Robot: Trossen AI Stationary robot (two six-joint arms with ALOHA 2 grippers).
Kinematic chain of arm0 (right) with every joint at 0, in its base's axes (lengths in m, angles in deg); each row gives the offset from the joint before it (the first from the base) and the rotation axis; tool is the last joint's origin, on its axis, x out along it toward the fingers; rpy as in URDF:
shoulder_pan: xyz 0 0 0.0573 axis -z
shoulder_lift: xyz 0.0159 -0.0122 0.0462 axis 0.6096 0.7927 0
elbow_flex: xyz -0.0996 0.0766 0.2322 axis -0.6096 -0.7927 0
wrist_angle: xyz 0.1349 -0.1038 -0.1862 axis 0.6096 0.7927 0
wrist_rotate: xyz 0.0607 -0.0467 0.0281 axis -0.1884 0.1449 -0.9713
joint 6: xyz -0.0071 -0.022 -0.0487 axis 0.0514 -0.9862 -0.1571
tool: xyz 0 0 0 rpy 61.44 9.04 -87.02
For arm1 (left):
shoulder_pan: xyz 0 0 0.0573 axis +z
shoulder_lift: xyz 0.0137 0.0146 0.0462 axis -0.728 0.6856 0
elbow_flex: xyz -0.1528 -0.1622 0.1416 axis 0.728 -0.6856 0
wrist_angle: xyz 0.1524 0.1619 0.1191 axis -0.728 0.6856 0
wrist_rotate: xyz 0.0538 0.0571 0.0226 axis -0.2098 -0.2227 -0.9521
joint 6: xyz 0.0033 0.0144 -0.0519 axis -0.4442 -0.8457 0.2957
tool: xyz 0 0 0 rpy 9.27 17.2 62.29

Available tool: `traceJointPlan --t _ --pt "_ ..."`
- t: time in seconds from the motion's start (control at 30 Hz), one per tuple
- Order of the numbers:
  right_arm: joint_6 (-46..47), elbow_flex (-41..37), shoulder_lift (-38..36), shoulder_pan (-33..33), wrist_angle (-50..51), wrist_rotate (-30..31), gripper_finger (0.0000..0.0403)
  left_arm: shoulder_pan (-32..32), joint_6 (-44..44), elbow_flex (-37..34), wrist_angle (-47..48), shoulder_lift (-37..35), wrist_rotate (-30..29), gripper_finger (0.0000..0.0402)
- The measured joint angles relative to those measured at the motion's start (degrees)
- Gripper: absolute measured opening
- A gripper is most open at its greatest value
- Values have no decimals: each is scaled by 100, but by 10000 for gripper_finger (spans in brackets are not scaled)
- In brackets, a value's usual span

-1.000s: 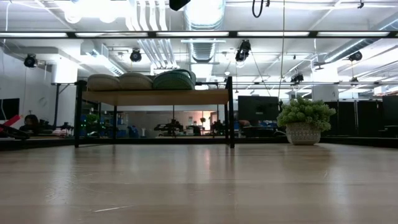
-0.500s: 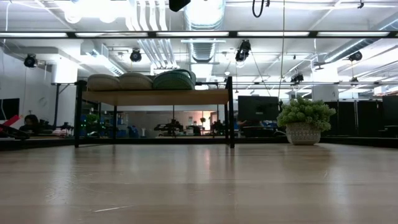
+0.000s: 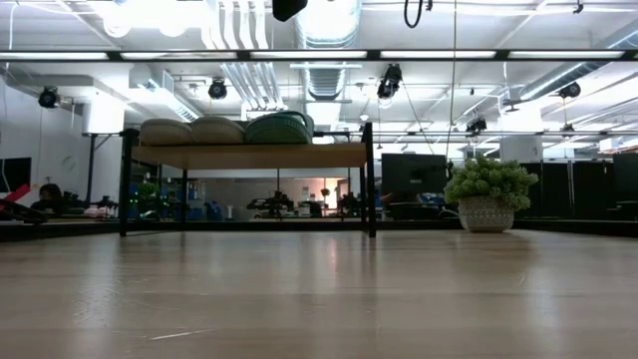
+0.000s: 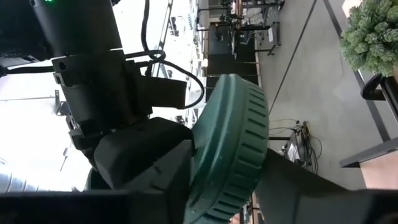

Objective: Pick and place slides into the shelf
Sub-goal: Put the green slipper on the shelf

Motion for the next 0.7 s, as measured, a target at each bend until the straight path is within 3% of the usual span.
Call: traceJointPlan --t 0.2,0.53,0.7 --pt "-4 -2 0 -14 0 2 13 0 -22 -4 9 0 27 62" --pt "-714 0 -4 -28 -70 -48 13 2 2 91 7 9 26 58" --pt "-599 2 -11 -26 -40 -48 13 2 9 163 8 13 9 58"
